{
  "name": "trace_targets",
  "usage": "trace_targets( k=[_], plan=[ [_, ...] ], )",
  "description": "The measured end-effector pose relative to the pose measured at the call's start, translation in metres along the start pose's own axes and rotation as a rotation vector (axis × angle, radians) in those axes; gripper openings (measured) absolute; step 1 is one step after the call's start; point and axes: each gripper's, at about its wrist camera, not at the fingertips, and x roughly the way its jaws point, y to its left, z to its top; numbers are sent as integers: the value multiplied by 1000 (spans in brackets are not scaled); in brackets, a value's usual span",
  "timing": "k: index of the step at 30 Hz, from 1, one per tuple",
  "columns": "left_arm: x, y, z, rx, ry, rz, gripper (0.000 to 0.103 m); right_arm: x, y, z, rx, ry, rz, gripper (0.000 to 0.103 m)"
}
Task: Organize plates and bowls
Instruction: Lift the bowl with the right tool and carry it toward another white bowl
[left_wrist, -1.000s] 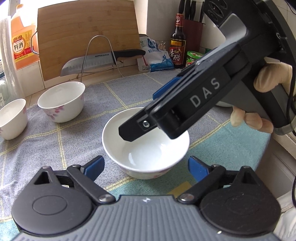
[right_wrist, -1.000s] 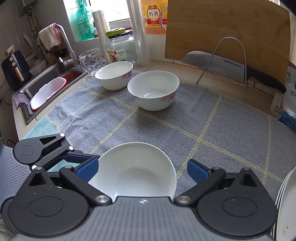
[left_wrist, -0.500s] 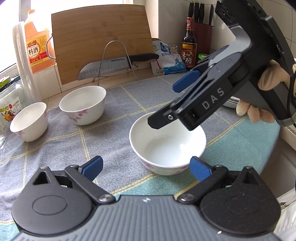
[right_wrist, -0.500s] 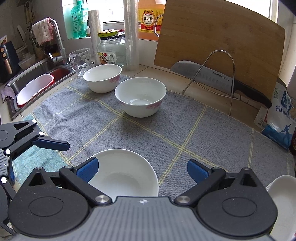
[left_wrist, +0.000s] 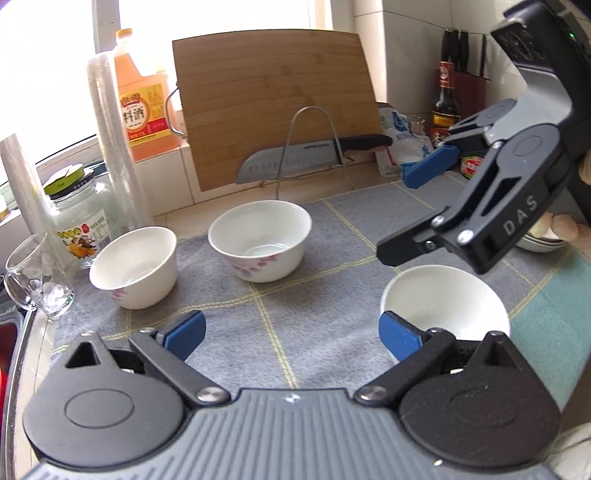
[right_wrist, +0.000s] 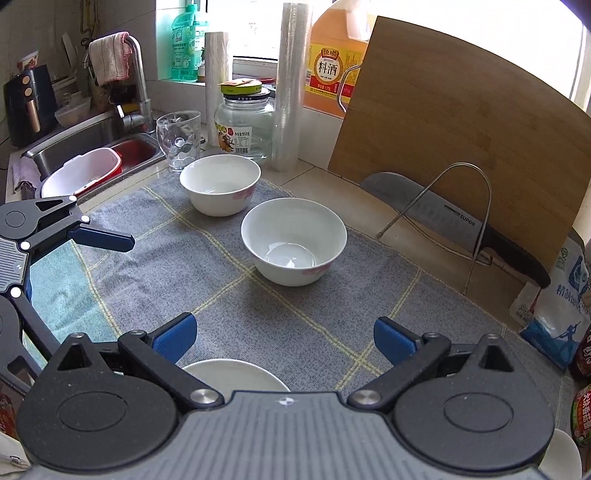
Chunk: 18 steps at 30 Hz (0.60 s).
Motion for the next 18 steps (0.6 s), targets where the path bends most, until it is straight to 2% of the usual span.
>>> trace_targets(
  k=[4, 9, 18],
  plan=[
    [22, 16, 5, -28, 3, 53, 100, 13, -5, 11, 1, 3, 10, 103],
    [48, 28, 11, -36, -3, 60, 100, 32, -10, 26, -9, 11, 32, 103],
    [83, 34, 21, -40, -6, 42, 99, 70, -29, 46, 16, 39, 128, 103]
  ],
)
